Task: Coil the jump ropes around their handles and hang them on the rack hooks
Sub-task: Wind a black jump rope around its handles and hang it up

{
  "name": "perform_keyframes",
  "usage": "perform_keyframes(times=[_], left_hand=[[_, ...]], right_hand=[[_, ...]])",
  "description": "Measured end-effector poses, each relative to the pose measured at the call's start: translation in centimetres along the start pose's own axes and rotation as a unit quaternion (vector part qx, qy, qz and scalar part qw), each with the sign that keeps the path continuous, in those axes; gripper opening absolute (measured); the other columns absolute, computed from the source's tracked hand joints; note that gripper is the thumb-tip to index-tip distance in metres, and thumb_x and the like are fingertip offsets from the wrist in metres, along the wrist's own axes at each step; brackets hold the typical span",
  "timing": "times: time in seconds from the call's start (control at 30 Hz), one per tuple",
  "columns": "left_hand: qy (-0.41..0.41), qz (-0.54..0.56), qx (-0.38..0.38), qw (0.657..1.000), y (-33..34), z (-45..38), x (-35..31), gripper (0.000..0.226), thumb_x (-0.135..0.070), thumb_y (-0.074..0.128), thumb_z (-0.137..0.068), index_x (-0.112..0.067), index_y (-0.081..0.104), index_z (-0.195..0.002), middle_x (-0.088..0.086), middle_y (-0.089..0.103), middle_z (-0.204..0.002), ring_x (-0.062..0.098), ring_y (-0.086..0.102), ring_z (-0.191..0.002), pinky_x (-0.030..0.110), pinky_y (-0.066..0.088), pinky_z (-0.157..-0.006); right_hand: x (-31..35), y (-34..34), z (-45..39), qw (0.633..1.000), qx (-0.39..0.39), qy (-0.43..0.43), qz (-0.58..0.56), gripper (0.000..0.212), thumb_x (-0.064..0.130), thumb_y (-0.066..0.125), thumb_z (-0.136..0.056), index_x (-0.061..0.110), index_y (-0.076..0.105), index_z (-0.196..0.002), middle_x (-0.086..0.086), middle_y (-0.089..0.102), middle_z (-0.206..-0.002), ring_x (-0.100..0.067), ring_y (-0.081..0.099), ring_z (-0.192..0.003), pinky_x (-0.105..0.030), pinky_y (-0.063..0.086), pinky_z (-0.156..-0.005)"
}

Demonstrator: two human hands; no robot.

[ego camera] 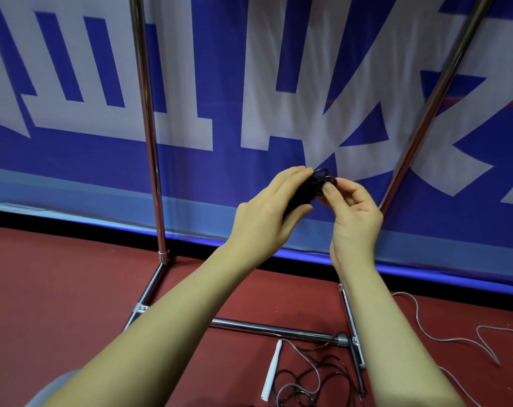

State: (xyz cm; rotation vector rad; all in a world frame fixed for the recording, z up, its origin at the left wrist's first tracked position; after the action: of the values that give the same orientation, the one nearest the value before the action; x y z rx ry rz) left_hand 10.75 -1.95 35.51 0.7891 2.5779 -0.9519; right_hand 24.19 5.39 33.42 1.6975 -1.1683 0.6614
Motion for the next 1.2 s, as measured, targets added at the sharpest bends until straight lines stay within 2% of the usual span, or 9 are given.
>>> perform_keyframes(times=[0.1,0.23,0.4,0.57,0.73,0.97,1.1,1.2], left_hand=[[0.003,-0.015,0.005,1.0,0.0,0.0,-0.2,0.048,-0.035,0.052,-0.092,-0.042,0.031,-0.135,-0.024,0.033,-0.146,0.006,0.053,-0.115,0.041,0.056,-0.06],[0.002,0.002,0.006,1.0,0.0,0.1,-0.2,0.043,-0.036,0.052,-0.092,-0.04,0.033,-0.13,-0.025,0.032,-0.142,0.003,0.052,-0.112,0.044,0.056,-0.062],[0.022,-0.026,-0.023,0.999,-0.2,0.2,-0.4,0.04,-0.044,0.043,-0.091,-0.036,0.037,-0.129,-0.022,0.038,-0.134,0.008,0.058,-0.099,0.041,0.053,-0.05],[0.058,-0.056,-0.023,0.996,-0.2,0.3,-0.9,0.043,-0.039,0.043,-0.092,-0.038,0.036,-0.134,-0.019,0.037,-0.134,0.016,0.061,-0.089,0.036,0.05,-0.043],[0.046,-0.084,-0.038,0.995,0.2,0.6,-0.5,0.039,-0.039,0.041,-0.092,-0.037,0.039,-0.131,-0.016,0.039,-0.132,0.021,0.062,-0.074,0.028,0.042,-0.039],[0.014,-0.094,-0.045,0.994,-0.2,0.6,0.5,0.038,-0.04,0.039,-0.093,-0.038,0.041,-0.131,-0.015,0.041,-0.13,0.021,0.061,-0.073,0.03,0.044,-0.039],[0.0,-0.072,-0.05,0.996,-0.2,0.8,0.5,0.038,-0.04,0.043,-0.093,-0.032,0.053,-0.129,-0.01,0.051,-0.129,0.017,0.062,-0.079,0.027,0.044,-0.043],[-0.016,-0.055,-0.048,0.997,-0.2,0.9,0.3,0.038,-0.042,0.045,-0.094,-0.03,0.055,-0.129,-0.011,0.052,-0.13,0.012,0.061,-0.087,0.028,0.046,-0.047]], right_hand=[[-0.3,0.1,0.1,1.0,-0.002,0.012,-0.014,0.018,-0.003,0.063,-0.086,0.014,0.067,-0.084,0.007,0.072,-0.074,-0.008,0.067,-0.074,-0.021,0.052,-0.075],[-0.1,0.3,-0.1,1.0,0.014,0.011,0.006,0.017,-0.003,0.063,-0.086,0.012,0.065,-0.08,0.008,0.071,-0.07,-0.006,0.067,-0.07,-0.02,0.052,-0.072],[-0.1,0.6,0.2,0.999,0.024,0.006,0.022,0.017,0.0,0.063,-0.088,0.012,0.061,-0.076,0.008,0.068,-0.065,-0.01,0.064,-0.064,-0.021,0.052,-0.07],[-0.1,0.6,0.2,0.999,0.03,0.01,0.013,0.016,0.002,0.062,-0.089,0.012,0.061,-0.077,0.006,0.066,-0.065,-0.011,0.061,-0.062,-0.024,0.05,-0.069],[-0.4,0.7,0.6,0.999,0.026,0.015,0.024,0.017,0.002,0.061,-0.09,0.014,0.063,-0.077,0.006,0.069,-0.069,-0.011,0.064,-0.065,-0.027,0.053,-0.072],[-0.5,1.8,1.0,0.994,0.089,0.014,0.064,0.025,-0.009,0.058,-0.088,0.015,0.067,-0.088,0.008,0.073,-0.079,-0.01,0.069,-0.081,-0.021,0.053,-0.077],[0.1,1.7,1.0,0.991,0.084,-0.013,0.105,0.022,-0.004,0.06,-0.089,0.017,0.064,-0.086,0.007,0.07,-0.077,-0.003,0.066,-0.075,-0.017,0.051,-0.07],[0.3,1.8,1.0,0.99,0.088,-0.023,0.107,0.019,-0.001,0.059,-0.091,0.017,0.063,-0.089,0.004,0.069,-0.084,-0.002,0.066,-0.077,-0.017,0.051,-0.075]])
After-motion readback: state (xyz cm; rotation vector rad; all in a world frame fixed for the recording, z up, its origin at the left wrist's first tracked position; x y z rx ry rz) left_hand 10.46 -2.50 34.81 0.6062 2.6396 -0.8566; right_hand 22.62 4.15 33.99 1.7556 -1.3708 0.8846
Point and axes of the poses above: each hand's wrist, its own z-axis away from the middle knuckle, its own y-axis out of the palm, x = y × z, the point moved 9 cm from there along -z, towards the middle knuckle
